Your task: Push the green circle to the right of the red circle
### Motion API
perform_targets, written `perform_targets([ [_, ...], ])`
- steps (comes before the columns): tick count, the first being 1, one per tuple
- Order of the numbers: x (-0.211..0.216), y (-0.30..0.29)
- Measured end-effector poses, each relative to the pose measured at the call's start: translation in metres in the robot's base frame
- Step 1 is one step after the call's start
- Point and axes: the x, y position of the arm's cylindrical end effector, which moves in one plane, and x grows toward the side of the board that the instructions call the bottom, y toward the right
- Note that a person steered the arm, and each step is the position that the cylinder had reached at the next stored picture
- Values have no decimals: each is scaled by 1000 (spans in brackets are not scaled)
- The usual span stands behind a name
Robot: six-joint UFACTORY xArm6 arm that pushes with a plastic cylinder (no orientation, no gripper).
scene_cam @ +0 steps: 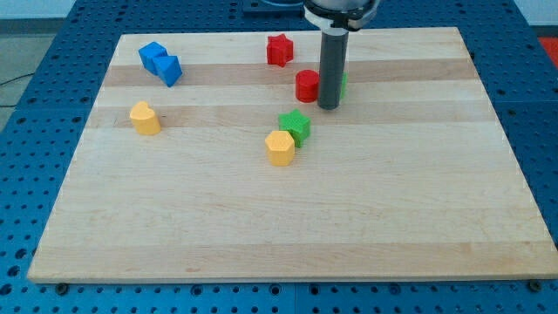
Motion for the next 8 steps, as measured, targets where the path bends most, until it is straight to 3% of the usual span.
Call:
perform_targets([
  [8,8,-6],
])
